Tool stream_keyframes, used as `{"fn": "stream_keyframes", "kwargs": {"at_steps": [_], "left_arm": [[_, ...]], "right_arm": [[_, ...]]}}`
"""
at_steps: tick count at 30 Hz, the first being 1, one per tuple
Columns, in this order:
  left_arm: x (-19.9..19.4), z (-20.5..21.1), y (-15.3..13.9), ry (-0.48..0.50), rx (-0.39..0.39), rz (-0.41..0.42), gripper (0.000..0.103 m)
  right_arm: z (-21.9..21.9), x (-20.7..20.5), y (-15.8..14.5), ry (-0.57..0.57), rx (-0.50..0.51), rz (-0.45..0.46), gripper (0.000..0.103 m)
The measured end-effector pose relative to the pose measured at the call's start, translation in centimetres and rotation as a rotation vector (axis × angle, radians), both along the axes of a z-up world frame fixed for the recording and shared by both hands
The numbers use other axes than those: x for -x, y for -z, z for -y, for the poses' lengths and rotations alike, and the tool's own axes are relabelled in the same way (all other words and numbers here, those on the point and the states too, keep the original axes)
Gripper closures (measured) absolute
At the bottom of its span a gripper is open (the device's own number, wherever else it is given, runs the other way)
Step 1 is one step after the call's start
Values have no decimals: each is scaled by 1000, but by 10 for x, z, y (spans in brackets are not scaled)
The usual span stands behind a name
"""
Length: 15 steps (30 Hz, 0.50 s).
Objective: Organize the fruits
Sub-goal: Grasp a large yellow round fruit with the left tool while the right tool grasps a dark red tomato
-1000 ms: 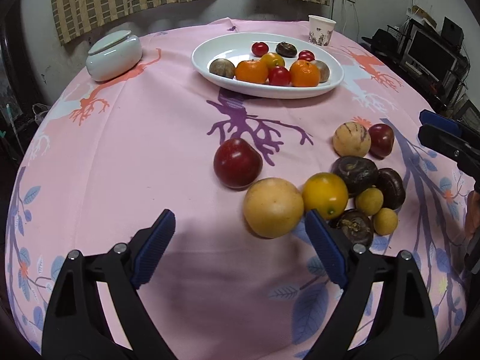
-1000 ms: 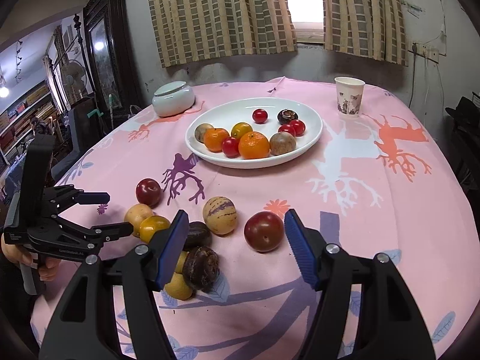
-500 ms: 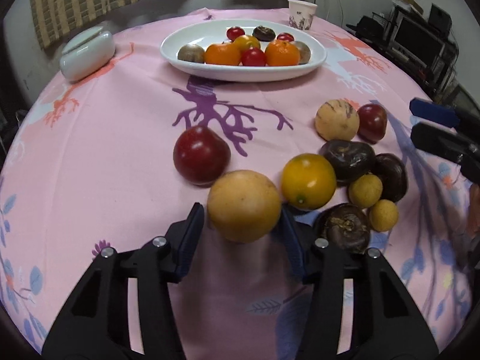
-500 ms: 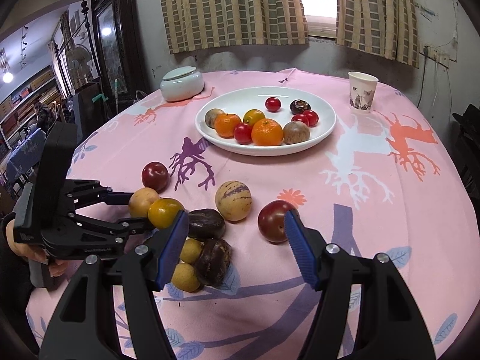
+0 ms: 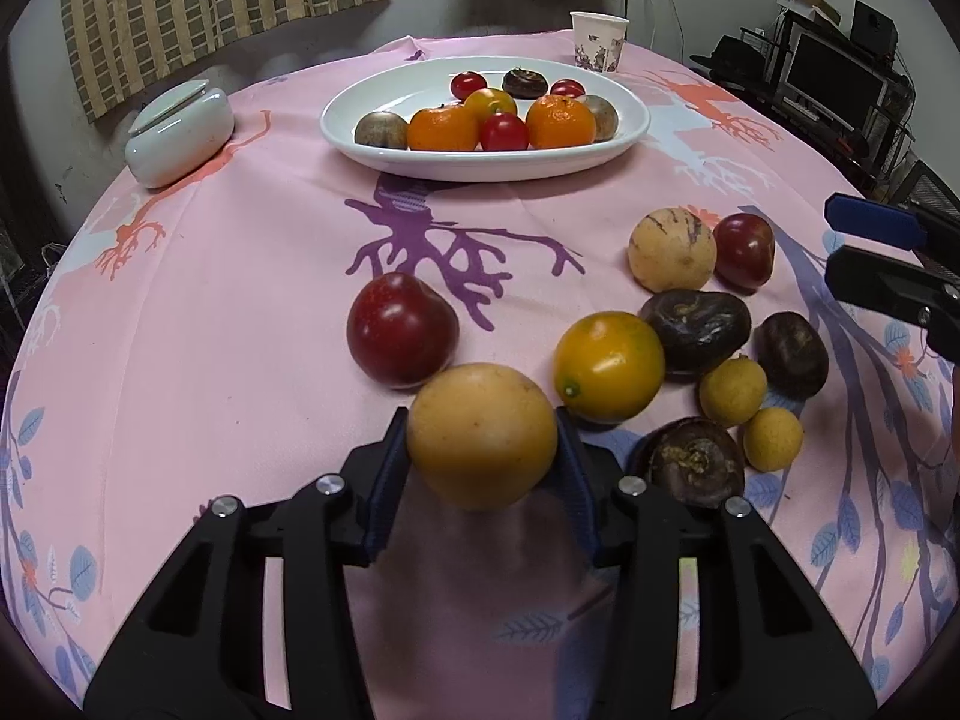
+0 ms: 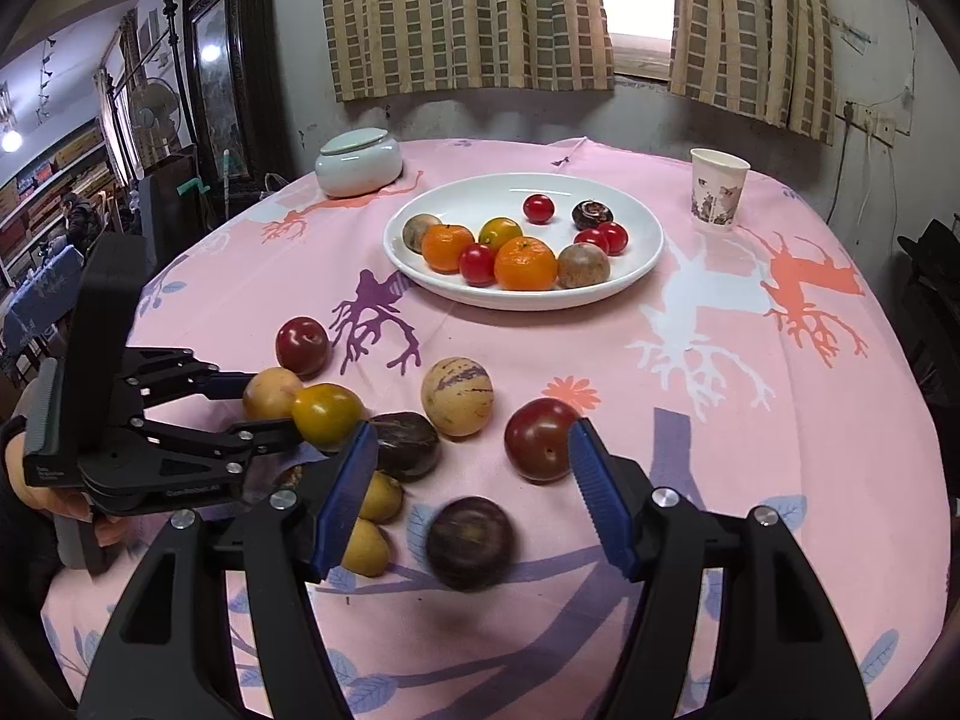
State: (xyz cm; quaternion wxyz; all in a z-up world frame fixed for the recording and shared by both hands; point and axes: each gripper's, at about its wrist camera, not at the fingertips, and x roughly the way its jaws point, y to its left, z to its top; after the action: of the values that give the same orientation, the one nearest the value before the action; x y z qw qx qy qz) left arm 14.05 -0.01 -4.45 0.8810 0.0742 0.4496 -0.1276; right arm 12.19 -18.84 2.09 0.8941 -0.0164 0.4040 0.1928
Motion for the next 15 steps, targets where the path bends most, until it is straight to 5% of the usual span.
{"fn": "stream_keyframes", "kwargs": {"at_steps": [15], "left_arm": [[2, -13, -9, 3, 63, -14, 56]], "right_arm": [[6, -30, 37, 92, 112, -103, 37]]}}
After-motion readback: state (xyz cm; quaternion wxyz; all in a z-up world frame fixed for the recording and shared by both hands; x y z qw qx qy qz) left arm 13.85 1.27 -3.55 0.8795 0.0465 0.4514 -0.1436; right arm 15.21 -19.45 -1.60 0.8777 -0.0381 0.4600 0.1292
